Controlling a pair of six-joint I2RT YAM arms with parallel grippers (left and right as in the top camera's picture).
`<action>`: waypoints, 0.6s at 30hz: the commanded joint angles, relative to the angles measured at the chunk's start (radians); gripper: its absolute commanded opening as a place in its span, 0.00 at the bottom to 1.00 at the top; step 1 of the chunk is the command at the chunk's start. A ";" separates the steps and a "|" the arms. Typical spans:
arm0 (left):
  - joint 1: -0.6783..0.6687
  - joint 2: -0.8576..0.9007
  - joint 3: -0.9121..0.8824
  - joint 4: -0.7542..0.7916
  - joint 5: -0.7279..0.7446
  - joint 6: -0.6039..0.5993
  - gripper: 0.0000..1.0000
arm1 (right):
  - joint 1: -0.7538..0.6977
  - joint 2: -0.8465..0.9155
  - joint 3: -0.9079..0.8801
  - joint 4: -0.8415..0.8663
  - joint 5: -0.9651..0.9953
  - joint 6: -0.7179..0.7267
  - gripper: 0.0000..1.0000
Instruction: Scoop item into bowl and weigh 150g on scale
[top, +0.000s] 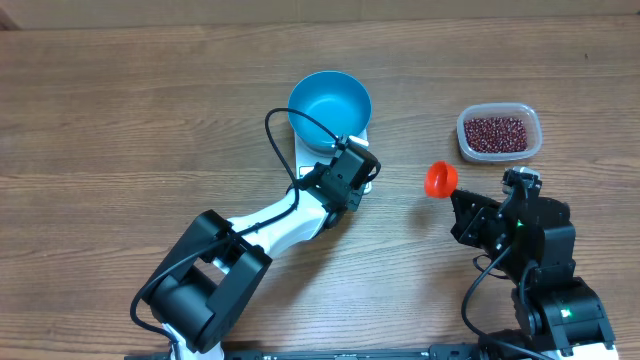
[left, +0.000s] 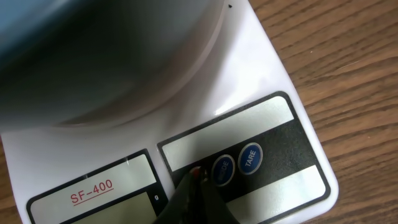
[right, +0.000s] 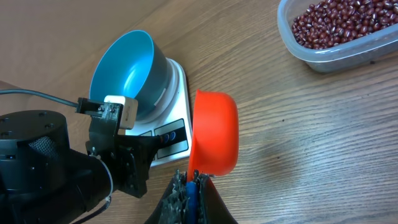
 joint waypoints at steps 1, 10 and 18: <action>0.005 0.016 -0.003 0.006 -0.013 -0.011 0.04 | 0.003 -0.008 0.029 0.008 0.023 -0.005 0.04; 0.005 0.016 -0.003 0.016 -0.013 -0.011 0.04 | 0.003 0.021 0.029 0.011 0.036 -0.005 0.04; 0.005 0.016 -0.003 0.017 -0.013 -0.011 0.04 | 0.003 0.026 0.029 0.012 0.036 -0.005 0.04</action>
